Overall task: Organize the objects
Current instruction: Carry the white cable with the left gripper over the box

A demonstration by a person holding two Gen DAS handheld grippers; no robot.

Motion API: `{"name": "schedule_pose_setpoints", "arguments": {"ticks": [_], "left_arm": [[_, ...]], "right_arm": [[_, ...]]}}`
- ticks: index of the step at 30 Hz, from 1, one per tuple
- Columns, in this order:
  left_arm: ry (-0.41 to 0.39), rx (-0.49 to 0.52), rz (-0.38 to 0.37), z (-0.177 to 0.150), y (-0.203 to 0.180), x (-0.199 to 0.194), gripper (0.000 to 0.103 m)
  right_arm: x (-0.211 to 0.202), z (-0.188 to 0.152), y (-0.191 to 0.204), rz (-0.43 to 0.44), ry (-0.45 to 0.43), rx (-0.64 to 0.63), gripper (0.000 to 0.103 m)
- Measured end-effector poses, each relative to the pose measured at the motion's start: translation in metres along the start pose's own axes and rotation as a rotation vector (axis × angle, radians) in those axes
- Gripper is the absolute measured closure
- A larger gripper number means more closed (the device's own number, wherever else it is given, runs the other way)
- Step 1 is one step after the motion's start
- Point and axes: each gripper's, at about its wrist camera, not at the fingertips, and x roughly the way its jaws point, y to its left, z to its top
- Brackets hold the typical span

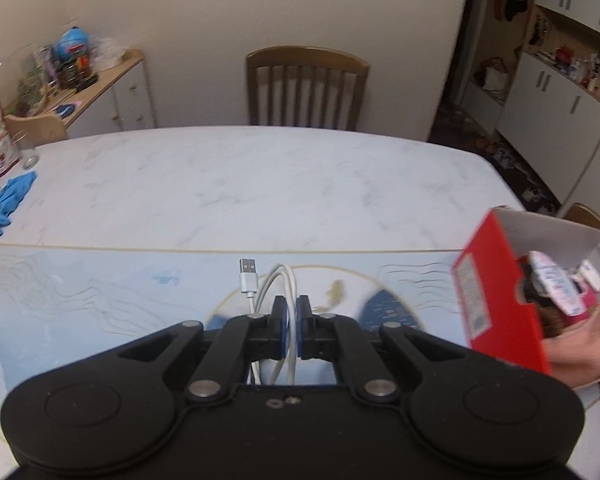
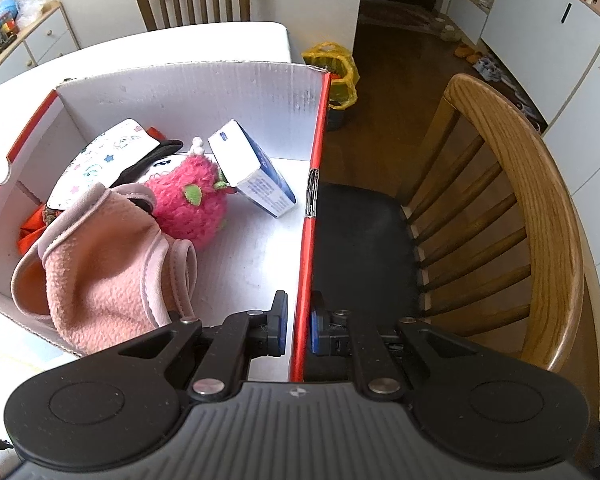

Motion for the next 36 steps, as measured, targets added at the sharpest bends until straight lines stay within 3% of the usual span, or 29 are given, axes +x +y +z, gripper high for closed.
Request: {"name": "schedule_pose_setpoints", "arguments": {"ticks": [13,25,28,36], "left_arm": [[-0.071,0.160,-0.137,0.031,-0.109,-0.031,0.101],[-0.099,0.313,-0.279,0.046,-0.208,-0.030,0.101],[-0.090,0.338,-0.291,0.047,-0.225,-0.022,0.101],[-0.027,0.430,-0.234,0.030,-0.262,0.015,0.101]], "right_arm": [[-0.001,-0.003,-0.006,0.041,-0.015,-0.021,0.093],[0.000,-0.002,-0.009,0.069,-0.020,-0.031,0.092],[0.000,-0.002,-0.011,0.077,-0.022,-0.027,0.092],[0.002,-0.003,-0.013,0.091,-0.026,-0.023,0.092]]}}
